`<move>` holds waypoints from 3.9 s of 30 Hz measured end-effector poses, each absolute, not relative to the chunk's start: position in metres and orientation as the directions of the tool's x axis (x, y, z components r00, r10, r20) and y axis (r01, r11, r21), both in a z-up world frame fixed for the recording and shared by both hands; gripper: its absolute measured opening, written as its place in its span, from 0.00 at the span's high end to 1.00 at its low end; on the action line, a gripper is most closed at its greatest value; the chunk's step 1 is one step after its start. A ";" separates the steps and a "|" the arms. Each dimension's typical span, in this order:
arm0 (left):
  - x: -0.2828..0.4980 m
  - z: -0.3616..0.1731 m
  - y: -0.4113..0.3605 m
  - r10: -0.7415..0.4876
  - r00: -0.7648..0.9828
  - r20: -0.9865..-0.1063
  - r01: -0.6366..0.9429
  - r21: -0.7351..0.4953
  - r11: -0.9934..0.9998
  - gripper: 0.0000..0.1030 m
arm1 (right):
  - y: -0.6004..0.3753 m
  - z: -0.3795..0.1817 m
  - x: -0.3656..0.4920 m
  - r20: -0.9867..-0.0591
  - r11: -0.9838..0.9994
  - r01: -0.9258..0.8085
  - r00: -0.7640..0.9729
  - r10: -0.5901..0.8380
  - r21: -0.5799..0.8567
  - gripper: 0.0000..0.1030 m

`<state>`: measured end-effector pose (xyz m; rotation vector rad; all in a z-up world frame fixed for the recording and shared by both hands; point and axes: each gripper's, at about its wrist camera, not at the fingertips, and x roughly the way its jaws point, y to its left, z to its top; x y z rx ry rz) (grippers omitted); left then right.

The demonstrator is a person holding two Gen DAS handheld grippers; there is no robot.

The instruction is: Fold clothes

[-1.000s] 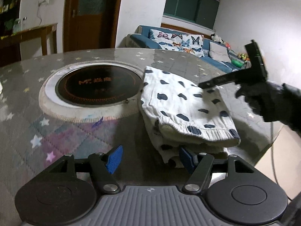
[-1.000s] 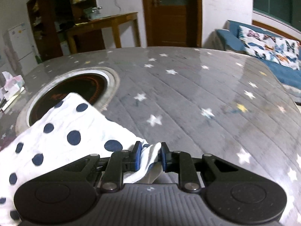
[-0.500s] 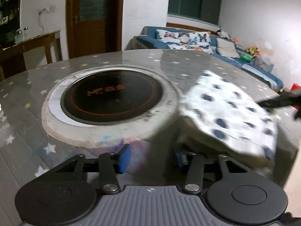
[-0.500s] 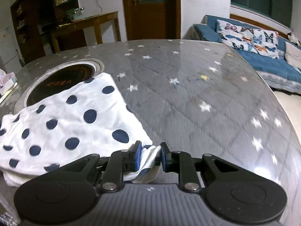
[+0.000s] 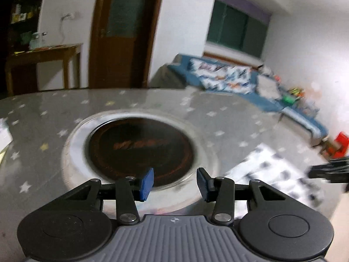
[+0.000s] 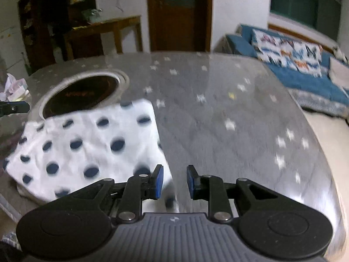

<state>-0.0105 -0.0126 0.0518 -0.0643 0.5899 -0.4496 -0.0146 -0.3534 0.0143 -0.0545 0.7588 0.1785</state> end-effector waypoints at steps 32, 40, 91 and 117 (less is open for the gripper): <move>-0.027 0.030 -0.073 -0.507 0.626 -0.593 0.478 -0.222 0.850 0.54 | -0.289 0.003 0.030 -0.660 0.888 -0.459 0.658 0.363 0.031 0.66; -0.044 0.026 -0.079 -0.512 0.627 -0.587 0.520 -0.175 0.836 0.54 | -0.276 0.002 -0.023 -0.652 0.839 -0.543 0.633 0.416 0.008 0.60; -0.034 0.016 -0.014 -0.506 0.587 -0.632 0.111 -0.556 0.824 0.23 | -0.163 -0.016 -0.092 -0.716 0.470 -0.826 0.530 0.455 -0.313 0.52; -0.023 -0.013 -0.024 -0.640 0.510 -0.575 -0.117 -0.783 0.611 0.28 | -0.192 0.018 -0.079 -0.621 0.617 -0.764 0.579 0.529 -0.188 0.84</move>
